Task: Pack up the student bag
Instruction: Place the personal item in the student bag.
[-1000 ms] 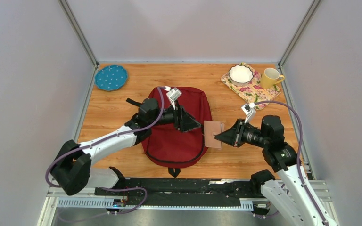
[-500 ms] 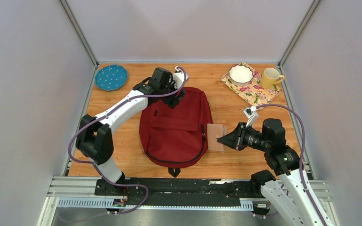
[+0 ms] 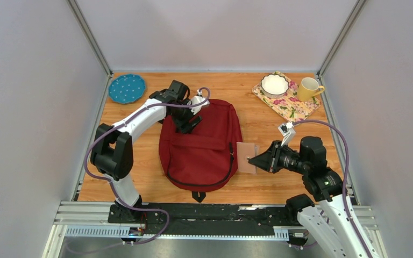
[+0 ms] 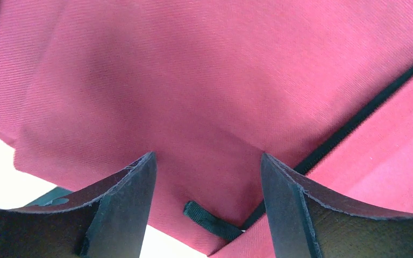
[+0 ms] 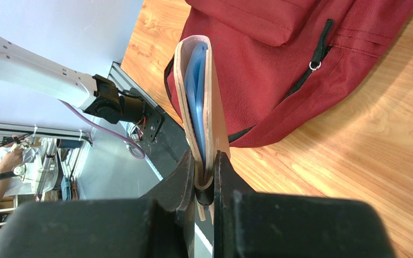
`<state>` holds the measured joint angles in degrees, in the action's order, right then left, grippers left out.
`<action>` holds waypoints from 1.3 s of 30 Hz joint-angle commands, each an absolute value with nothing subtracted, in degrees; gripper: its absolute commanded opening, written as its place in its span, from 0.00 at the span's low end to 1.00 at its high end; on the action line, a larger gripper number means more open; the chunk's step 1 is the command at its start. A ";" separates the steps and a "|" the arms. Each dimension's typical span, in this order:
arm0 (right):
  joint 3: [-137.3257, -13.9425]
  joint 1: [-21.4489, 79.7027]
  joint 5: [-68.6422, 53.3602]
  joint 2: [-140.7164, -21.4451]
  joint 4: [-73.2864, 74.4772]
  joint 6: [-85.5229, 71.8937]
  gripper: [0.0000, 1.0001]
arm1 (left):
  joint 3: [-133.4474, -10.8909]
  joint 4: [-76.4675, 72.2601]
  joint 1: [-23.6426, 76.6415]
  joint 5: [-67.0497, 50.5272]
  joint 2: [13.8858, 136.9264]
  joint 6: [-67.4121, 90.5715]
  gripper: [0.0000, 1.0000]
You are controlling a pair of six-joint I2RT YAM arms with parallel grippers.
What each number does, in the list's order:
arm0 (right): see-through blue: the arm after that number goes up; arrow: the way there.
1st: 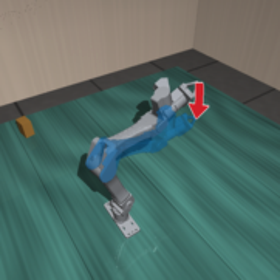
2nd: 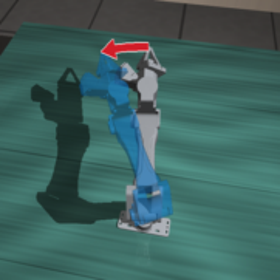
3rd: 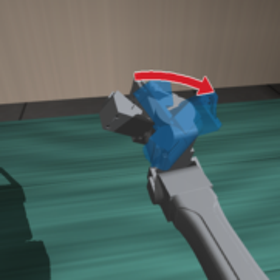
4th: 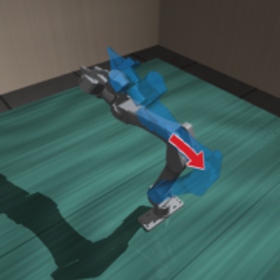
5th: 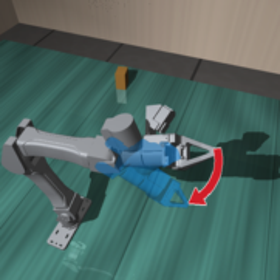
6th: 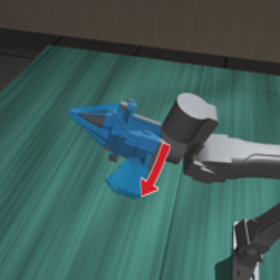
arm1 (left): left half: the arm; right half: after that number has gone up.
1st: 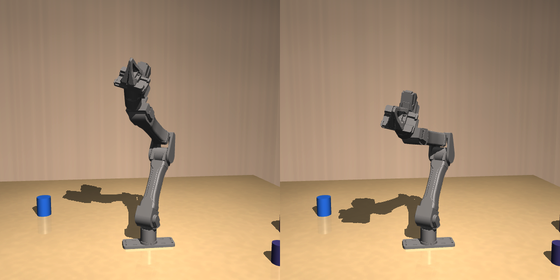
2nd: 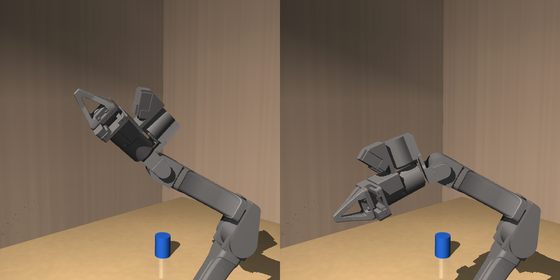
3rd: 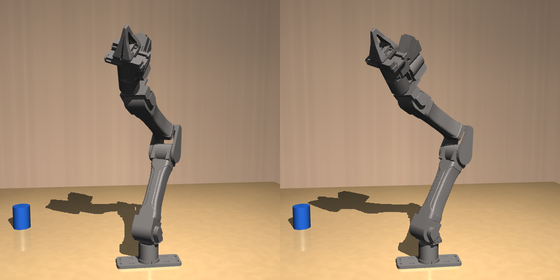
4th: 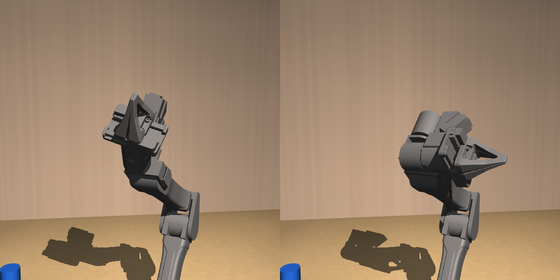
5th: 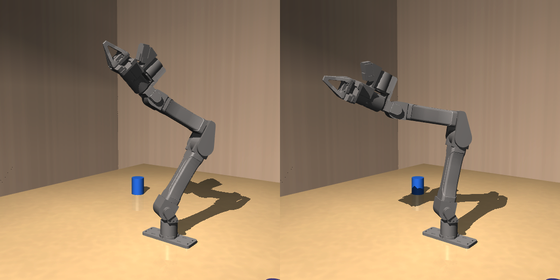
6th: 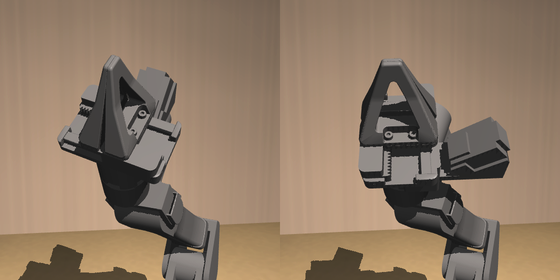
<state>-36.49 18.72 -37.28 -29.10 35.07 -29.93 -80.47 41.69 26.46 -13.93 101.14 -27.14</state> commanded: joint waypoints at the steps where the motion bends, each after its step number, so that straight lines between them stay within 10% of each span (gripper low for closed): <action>1: -37.44 19.16 -37.18 -29.44 32.87 -29.09 0.00 | -79.63 47.37 26.81 -21.27 98.96 -32.43 0.78; 39: -34.72 18.90 -36.56 -32.17 29.79 -30.94 0.00 | -49.31 -1.58 32.78 -9.40 79.89 -13.62 0.80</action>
